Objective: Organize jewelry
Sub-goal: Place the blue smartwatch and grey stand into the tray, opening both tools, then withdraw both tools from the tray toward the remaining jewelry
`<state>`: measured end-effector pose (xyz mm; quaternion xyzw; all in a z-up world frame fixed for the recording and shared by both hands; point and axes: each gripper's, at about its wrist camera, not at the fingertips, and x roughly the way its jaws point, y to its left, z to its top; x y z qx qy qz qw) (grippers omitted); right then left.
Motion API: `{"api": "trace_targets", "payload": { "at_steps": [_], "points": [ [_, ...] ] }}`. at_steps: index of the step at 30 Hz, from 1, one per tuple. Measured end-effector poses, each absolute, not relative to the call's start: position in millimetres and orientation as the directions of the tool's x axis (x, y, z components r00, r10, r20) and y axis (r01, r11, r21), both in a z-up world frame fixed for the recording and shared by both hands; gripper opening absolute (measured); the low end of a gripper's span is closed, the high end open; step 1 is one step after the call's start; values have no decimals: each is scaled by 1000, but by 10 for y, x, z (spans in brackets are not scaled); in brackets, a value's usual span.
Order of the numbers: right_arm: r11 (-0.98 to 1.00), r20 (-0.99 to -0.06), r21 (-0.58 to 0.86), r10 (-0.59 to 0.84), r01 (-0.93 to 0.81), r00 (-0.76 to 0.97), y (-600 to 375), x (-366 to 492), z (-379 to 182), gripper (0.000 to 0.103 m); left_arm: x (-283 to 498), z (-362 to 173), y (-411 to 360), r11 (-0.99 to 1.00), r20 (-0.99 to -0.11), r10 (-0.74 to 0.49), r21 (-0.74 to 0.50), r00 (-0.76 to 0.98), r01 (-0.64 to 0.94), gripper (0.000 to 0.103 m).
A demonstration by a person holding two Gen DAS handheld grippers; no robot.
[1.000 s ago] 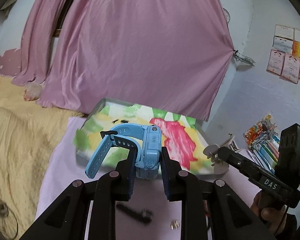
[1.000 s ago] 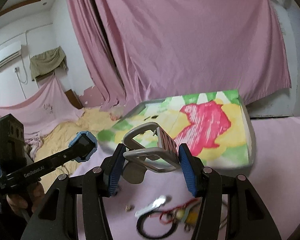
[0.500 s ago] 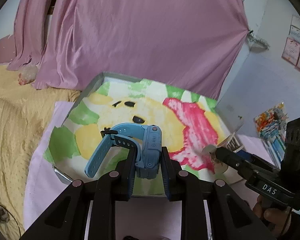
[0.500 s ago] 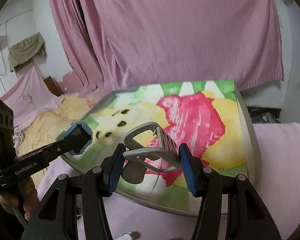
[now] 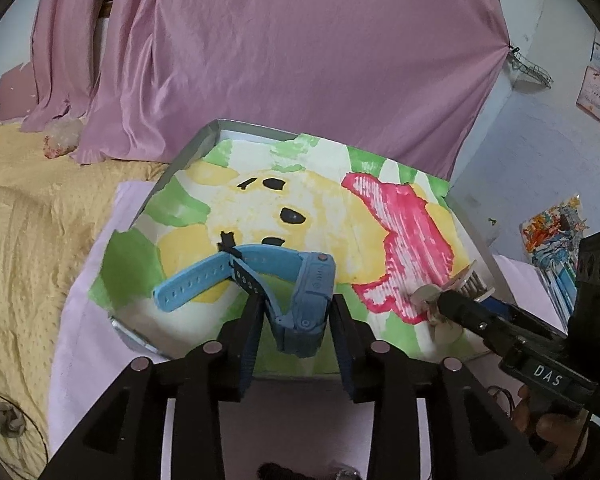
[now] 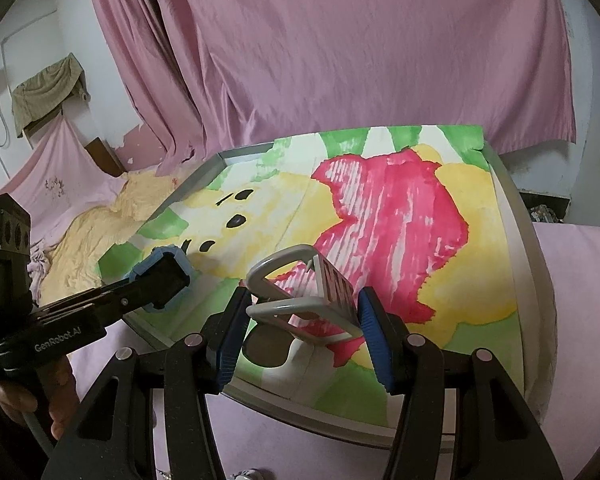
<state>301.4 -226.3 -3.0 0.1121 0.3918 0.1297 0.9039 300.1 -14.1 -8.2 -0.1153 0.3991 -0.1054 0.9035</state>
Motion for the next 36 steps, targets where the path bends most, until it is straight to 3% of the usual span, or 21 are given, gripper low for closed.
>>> {"api": "trace_targets", "payload": {
  "at_steps": [2,5,8,11,13,18,21,26,36],
  "points": [
    [939,-677,312,325,-142,660,-2278,2992,-32,50,2949,-63,-133,951,-690,-282,-291,666,102,38],
    [944,-662,298,312,-143,681,-2278,2912,8,54,2849,-5,-105,948,-659,-285,-301,696,102,63],
    [951,-636,273,292,-145,715,-2271,2812,93,65,2759,57,-59,944,-634,-285,-317,719,94,64],
    [958,-607,254,264,-132,749,-2301,2698,180,65,2630,124,-38,953,-613,-253,-291,749,85,66],
    [959,-581,254,253,-124,773,-2340,2603,241,66,2510,177,-26,959,-584,-232,-271,778,83,77],
    [969,-488,220,210,-114,847,-2408,2256,410,83,2198,273,8,967,-505,-189,-244,842,71,98],
    [976,-432,191,180,-105,884,-2422,2000,491,92,1979,307,15,972,-449,-162,-224,879,65,102],
    [983,-360,149,154,-107,920,-2395,1596,589,92,1664,327,19,979,-377,-130,-194,917,59,103],
    [984,-251,120,155,-128,956,-2333,947,607,92,1200,264,13,988,-318,-118,-135,941,78,103]
  ]
}}
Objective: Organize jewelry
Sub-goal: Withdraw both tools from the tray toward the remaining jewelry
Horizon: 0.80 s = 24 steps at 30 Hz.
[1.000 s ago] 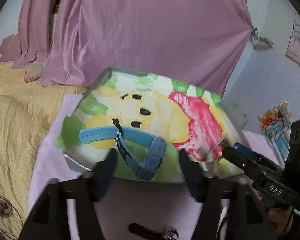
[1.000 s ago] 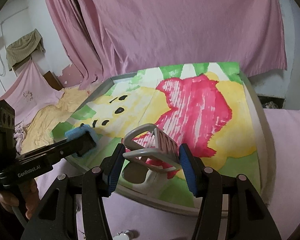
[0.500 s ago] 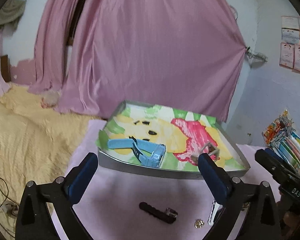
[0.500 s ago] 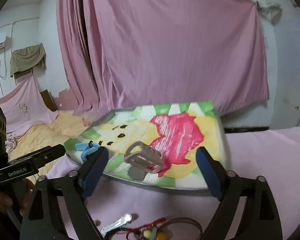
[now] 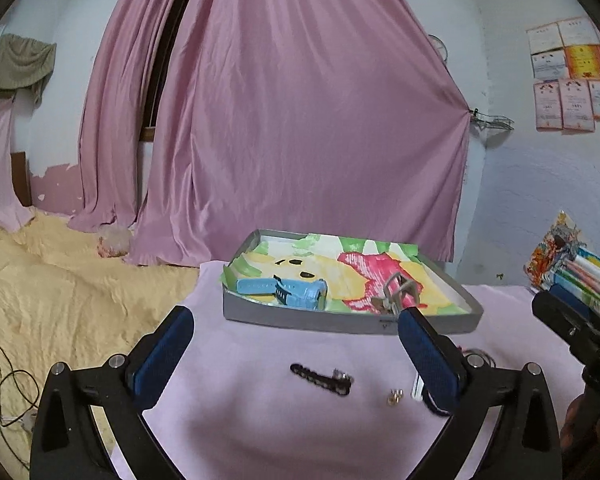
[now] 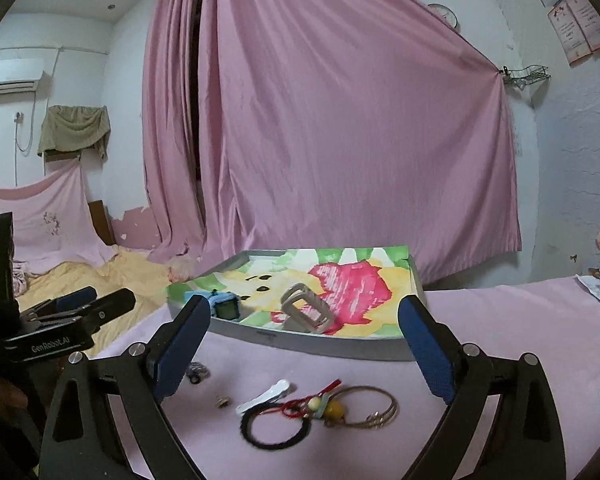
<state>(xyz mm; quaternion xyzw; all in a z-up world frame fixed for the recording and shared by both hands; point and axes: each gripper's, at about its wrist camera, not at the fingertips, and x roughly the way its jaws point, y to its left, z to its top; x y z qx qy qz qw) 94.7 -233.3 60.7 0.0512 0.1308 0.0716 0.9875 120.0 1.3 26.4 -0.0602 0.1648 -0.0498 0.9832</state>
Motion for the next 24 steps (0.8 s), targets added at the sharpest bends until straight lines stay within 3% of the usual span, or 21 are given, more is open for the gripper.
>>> {"api": "trace_targets", "payload": {
  "at_steps": [9,24],
  "points": [
    [991,-229,67,127,-115,965,-2226,575,455,92,1011,60,60,990,-355,-128,-106,926,96,103],
    [993,-424,91,112,-80,899,-2255,742,117,92,1207,-58,31,991,-496,-134,-75,858,111,103]
  ]
}}
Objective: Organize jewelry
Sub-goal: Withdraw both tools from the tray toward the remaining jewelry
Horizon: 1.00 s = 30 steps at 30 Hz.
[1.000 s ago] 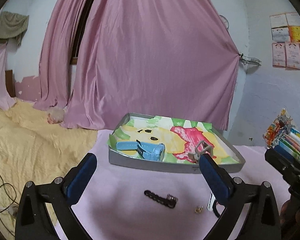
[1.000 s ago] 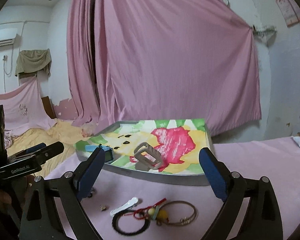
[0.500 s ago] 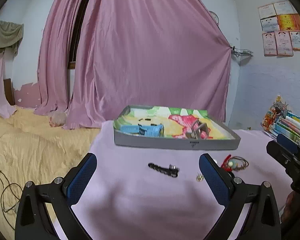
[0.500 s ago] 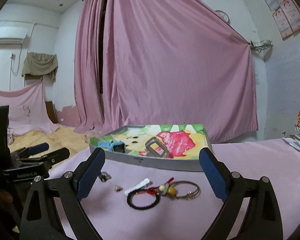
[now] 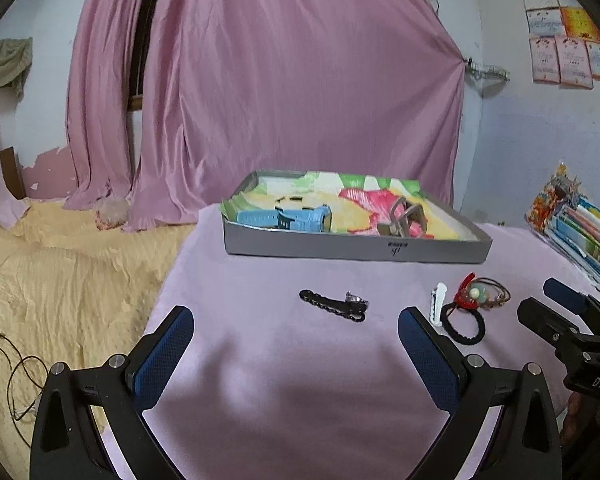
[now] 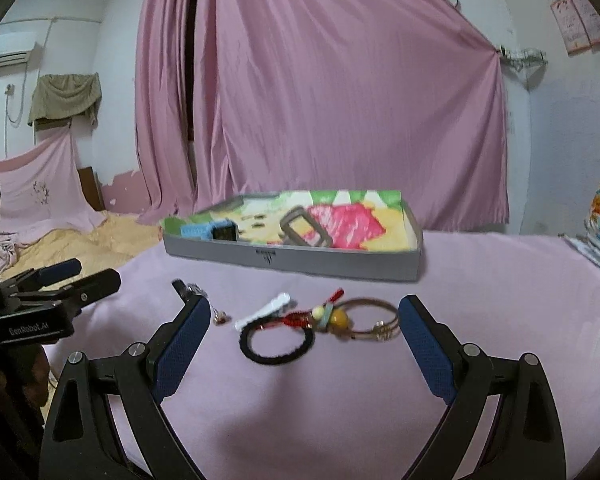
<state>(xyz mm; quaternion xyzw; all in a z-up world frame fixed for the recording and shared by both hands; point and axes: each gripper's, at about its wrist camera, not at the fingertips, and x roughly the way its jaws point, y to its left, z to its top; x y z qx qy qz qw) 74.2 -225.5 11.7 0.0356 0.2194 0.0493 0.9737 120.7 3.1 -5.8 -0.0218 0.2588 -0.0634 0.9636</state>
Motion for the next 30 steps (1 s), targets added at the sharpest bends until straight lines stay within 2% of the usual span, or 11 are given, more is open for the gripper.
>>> {"api": "trace_targets", "payload": {
  "at_steps": [10,12,13,20,23,30],
  "points": [
    [987,-518,136,145,-86,843,-2286,920,-8,92,1496,-150,-16,981,-615,-192,-126,765,145,103],
    [986,-527,142,150,-87,837,-2279,946,-19,87,1528,-166,-32,980,-627,-200,-132,753,150,101],
    [985,-535,145,155,-90,831,-2279,968,-26,78,1543,-168,-41,979,-631,-201,-131,749,153,100],
    [975,-592,191,204,-110,779,-2279,1126,-85,54,1666,-196,-152,975,-676,-221,-131,703,180,82],
    [975,-605,190,210,-117,768,-2253,1172,-85,49,1727,-214,-196,973,-693,-228,-136,684,187,77],
    [981,-632,157,186,-111,753,-2262,1294,-20,49,1877,-246,-284,978,-727,-196,-97,658,183,67]
  ]
}}
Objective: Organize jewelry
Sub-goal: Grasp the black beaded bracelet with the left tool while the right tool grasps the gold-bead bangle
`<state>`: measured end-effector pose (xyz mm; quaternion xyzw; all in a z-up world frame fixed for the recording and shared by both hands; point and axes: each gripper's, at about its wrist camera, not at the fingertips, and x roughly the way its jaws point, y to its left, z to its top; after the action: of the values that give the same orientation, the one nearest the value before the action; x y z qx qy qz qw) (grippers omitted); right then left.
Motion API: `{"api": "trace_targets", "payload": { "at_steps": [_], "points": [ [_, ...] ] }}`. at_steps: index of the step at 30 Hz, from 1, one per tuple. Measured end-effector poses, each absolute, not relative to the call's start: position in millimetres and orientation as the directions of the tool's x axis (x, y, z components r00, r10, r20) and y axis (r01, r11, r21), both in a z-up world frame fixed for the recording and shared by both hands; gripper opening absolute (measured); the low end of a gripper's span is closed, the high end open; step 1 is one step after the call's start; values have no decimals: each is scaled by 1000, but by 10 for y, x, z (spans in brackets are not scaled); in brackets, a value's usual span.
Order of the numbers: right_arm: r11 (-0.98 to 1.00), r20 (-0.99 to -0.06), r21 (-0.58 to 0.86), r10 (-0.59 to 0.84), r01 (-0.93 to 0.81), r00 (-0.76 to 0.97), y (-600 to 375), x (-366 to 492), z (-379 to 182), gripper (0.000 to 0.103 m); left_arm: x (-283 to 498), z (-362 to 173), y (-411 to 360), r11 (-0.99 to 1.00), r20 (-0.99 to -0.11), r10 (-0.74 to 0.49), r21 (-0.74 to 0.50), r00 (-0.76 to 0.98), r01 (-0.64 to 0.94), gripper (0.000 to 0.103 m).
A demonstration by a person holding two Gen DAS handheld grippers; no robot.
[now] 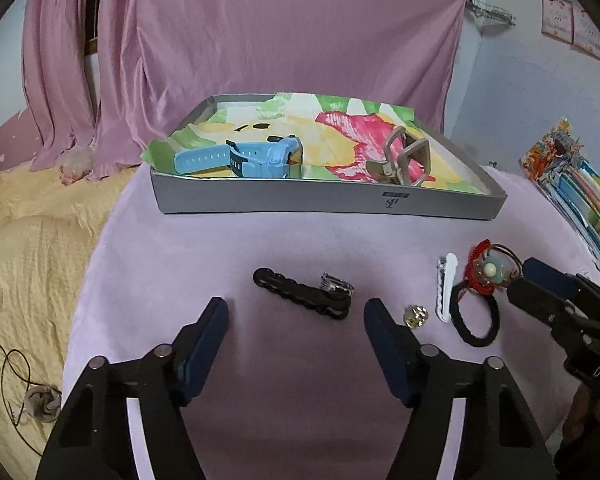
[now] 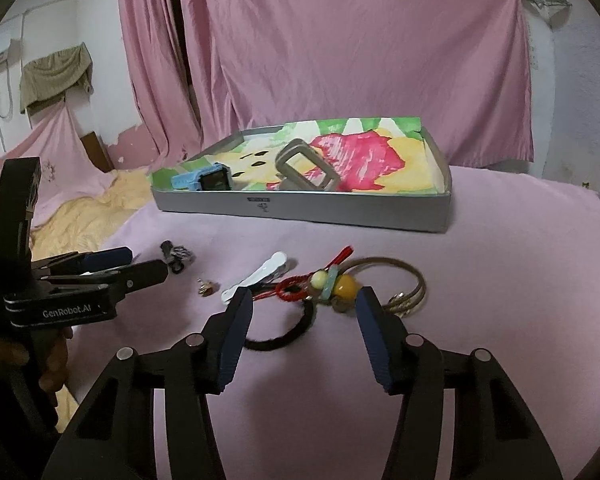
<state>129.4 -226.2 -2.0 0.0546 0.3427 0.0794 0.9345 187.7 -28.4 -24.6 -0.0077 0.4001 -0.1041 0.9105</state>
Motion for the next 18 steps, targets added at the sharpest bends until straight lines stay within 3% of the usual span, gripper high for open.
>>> {"api": "trace_targets", "payload": {
  "at_steps": [7,9,18],
  "points": [
    [977,-673,185,202,-102,711,-2311,1513,-17,40,1960,-248,-355,976,-737,-201,-95,645,196,61],
    [976,-690,196,206,-96,694,-2315,1588,-44,39,1978,-252,-372,977,-738,-195,-88,646,196,51],
    [976,-724,207,195,-61,662,-2340,1746,-135,37,1959,-239,-289,979,-742,-187,-90,644,180,28]
  ]
}}
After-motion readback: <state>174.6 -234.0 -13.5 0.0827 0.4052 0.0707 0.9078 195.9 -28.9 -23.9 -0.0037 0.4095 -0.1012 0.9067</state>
